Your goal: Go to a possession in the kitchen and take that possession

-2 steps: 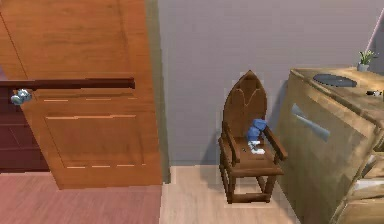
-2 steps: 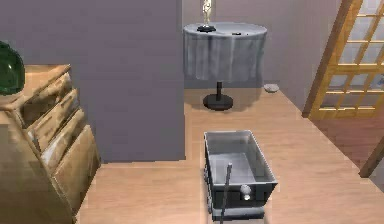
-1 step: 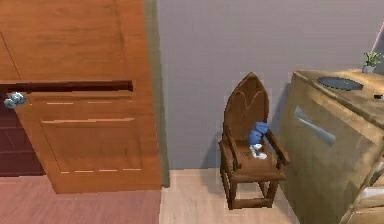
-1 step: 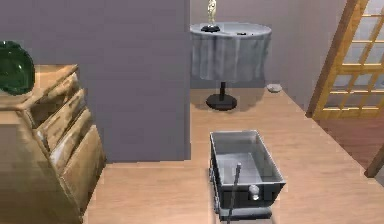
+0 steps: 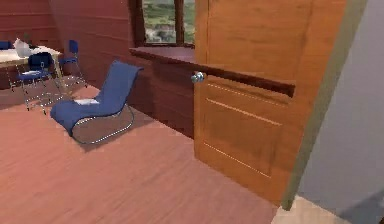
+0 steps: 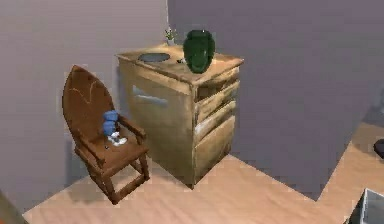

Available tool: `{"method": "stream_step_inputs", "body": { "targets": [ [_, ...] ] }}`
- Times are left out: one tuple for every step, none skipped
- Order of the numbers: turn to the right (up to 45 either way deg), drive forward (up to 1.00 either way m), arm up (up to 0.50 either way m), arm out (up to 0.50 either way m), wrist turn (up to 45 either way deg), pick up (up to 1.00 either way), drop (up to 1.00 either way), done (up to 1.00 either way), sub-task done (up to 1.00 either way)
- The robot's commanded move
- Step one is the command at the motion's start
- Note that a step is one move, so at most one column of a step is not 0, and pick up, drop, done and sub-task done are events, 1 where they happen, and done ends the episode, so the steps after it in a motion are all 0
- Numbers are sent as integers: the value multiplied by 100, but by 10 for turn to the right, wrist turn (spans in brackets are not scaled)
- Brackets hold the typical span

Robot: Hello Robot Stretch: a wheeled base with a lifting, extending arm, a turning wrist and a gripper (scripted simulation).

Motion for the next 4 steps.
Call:
{"method": "stream_step_inputs", "body": {
  "targets": [
    [-420, 0, 0, 0, 0, 0, 0, 0, 0],
    [0, 100, 0, 0, 0, 0, 0, 0, 0],
    [-60, 0, 0, 0, 0, 0, 0, 0, 0],
    [0, 50, 0, 0, 0, 0, 0, 0, 0]
  ]
}}
